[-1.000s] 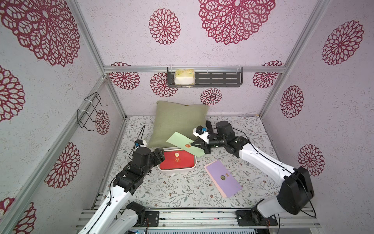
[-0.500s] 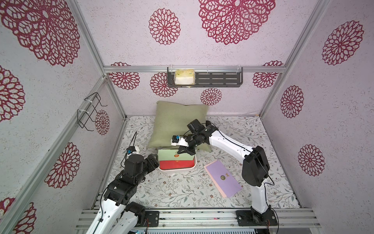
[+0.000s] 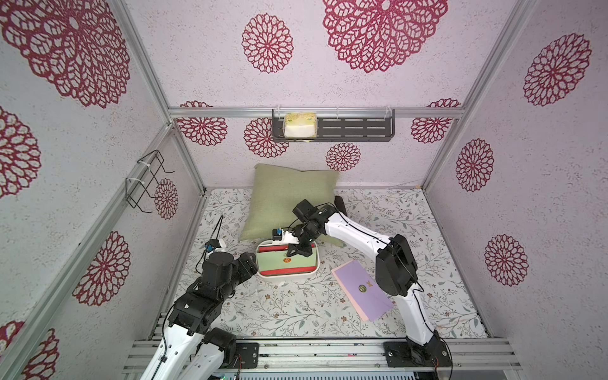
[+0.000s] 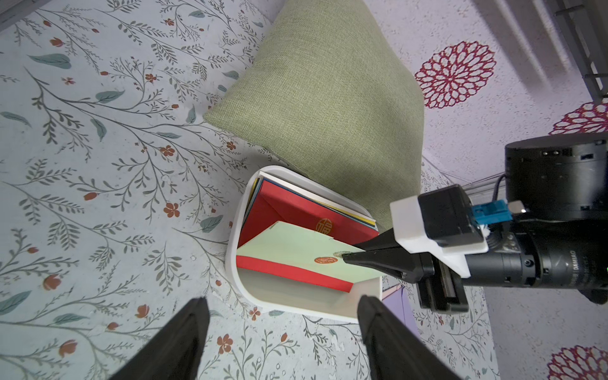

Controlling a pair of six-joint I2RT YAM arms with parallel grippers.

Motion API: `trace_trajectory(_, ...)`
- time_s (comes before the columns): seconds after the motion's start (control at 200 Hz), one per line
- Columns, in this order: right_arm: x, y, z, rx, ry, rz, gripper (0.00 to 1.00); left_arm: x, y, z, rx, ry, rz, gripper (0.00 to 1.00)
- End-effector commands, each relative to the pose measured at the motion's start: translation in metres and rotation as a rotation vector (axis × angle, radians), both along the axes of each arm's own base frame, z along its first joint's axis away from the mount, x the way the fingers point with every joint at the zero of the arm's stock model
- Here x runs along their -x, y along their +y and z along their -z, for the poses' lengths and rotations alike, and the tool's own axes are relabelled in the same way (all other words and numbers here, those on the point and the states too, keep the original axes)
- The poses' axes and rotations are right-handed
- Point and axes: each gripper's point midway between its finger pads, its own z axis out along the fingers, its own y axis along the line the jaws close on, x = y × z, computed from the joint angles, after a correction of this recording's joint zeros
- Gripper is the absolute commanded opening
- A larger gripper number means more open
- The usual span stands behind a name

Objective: Put the sealed envelopes into the storage box
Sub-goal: Place the envelope in the storage box.

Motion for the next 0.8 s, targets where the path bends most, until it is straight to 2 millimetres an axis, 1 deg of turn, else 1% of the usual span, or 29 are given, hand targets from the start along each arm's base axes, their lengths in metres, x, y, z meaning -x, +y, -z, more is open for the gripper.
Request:
trace_trajectory(0.0,-0.002,0.007,-0.005,-0.008,-0.026,-0.002,0.18,-0.002,-0.001,0.004,0.003,0.003,0.009,0.79)
trace_trajectory(0.03,-0.003,0.008,-0.005,-0.007,-0.028,0.001,0.23,-0.002,-0.003,0.005,0.007,0.005,0.013,0.8)
trace_trajectory(0.105,-0.006,0.009,-0.007,-0.014,-0.034,0.022,0.29,-0.003,-0.004,0.004,0.013,0.003,0.02,0.8)
trace_trajectory(0.185,-0.015,0.014,-0.016,-0.041,-0.044,0.077,0.31,-0.003,-0.007,0.003,0.019,-0.001,0.034,0.8)
trace_trajectory(0.29,-0.023,0.018,-0.028,-0.077,-0.058,0.132,0.31,-0.005,-0.022,-0.001,0.055,-0.017,0.111,0.8)
trace_trajectory(0.395,-0.033,0.02,-0.04,-0.142,-0.085,0.195,0.33,-0.005,-0.029,0.0,0.074,-0.015,0.143,0.8)
trace_trajectory(0.495,-0.043,0.019,-0.058,-0.211,-0.107,0.261,0.34,-0.005,-0.037,0.0,0.098,-0.017,0.184,0.8)
trace_trajectory(0.545,-0.05,0.016,-0.072,-0.263,-0.112,0.313,0.34,-0.005,-0.044,-0.001,0.114,-0.015,0.217,0.8)
trace_trajectory(0.6,-0.057,0.009,-0.088,-0.329,-0.11,0.38,0.34,-0.005,-0.052,-0.002,0.129,-0.008,0.254,0.8)
trace_trajectory(0.605,-0.058,0.008,-0.087,-0.332,-0.108,0.388,0.34,-0.005,-0.053,-0.002,0.13,-0.007,0.257,0.8)
trace_trajectory(0.66,-0.067,-0.007,-0.104,-0.415,-0.114,0.484,0.34,-0.004,-0.06,-0.003,0.138,-0.005,0.289,0.79)
trace_trajectory(0.68,-0.069,-0.014,-0.111,-0.446,-0.113,0.521,0.34,-0.004,-0.063,-0.003,0.139,-0.004,0.299,0.79)
trace_trajectory(0.69,-0.07,-0.018,-0.111,-0.456,-0.109,0.539,0.34,-0.004,-0.065,-0.003,0.137,-0.003,0.305,0.79)
trace_trajectory(0.72,-0.072,-0.031,-0.122,-0.511,-0.102,0.59,0.34,-0.004,-0.07,-0.003,0.137,-0.006,0.323,0.79)
trace_trajectory(0.79,-0.074,-0.067,-0.131,-0.611,-0.051,0.717,0.35,-0.003,-0.084,-0.002,0.126,-0.003,0.362,0.78)
